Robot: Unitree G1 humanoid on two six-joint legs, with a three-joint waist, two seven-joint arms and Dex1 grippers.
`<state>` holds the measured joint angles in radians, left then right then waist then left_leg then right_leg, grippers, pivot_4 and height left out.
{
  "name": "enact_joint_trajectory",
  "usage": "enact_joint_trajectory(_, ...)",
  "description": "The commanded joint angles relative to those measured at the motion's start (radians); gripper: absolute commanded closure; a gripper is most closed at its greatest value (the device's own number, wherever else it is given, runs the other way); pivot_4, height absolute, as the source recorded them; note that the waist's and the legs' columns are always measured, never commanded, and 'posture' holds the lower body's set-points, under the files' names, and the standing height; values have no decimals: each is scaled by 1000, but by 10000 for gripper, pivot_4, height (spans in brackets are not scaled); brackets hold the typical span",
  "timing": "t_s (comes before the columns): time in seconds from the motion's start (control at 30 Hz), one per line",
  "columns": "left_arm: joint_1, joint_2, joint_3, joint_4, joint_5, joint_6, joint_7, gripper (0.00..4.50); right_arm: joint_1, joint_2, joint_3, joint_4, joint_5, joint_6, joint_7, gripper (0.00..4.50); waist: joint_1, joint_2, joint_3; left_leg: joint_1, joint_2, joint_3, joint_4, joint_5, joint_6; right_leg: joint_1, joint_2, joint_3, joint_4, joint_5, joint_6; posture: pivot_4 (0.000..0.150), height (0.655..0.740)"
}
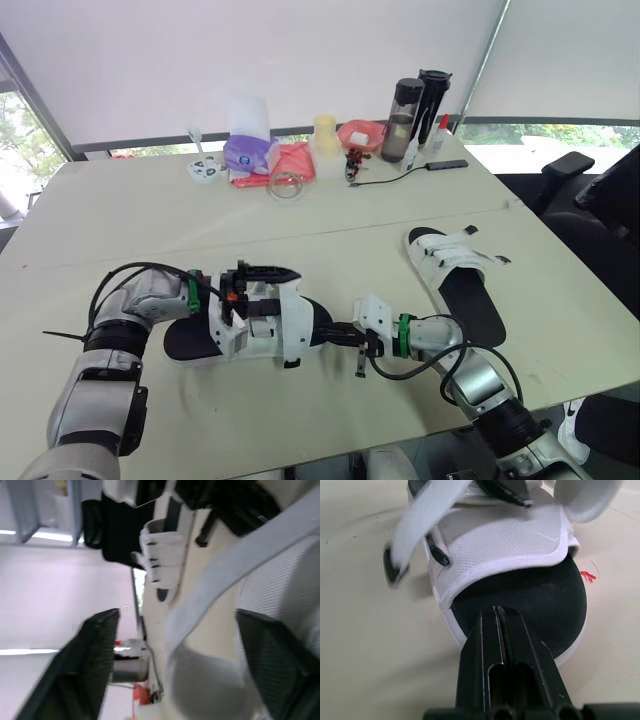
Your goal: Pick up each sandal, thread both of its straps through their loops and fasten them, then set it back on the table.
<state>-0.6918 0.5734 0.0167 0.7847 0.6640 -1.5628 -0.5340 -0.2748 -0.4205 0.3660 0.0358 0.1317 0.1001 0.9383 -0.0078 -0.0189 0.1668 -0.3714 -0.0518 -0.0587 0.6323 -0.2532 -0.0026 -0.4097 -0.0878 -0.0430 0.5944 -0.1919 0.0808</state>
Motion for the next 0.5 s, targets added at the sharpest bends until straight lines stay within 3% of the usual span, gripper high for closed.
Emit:
enact_joint_trajectory(0.03,6,63,-21,30,4,89,74,466,37,-20,32,100,-62,42,-8,45000,-1,0,0,0,0,0,0,0,0,0,0,0,0,0,0,1500,7400)
enact_joint_trajectory(0.17,64,113,-104,30,-130,177,56,466,35,-18,36,114,-63,35,-10,45000,-3,3,-2,0,0,0,0,0,0,0,0,-1,0,0,0,1500,7400)
enact_joint_trajectory(0.37,232,155,-172,-156,-515,487,-114,466,26,-12,42,137,-63,26,-8,45000,-5,8,-6,1,3,0,0,-2,-3,0,0,-1,0,-3,-4,1500,7400)
enact_joint_trajectory(0.5,399,166,-142,-490,-869,1001,-245,466,20,-10,47,153,-65,17,-2,45000,-8,11,-7,0,6,2,-1,-2,-3,1,0,-3,-2,-3,-5,1500,7400)
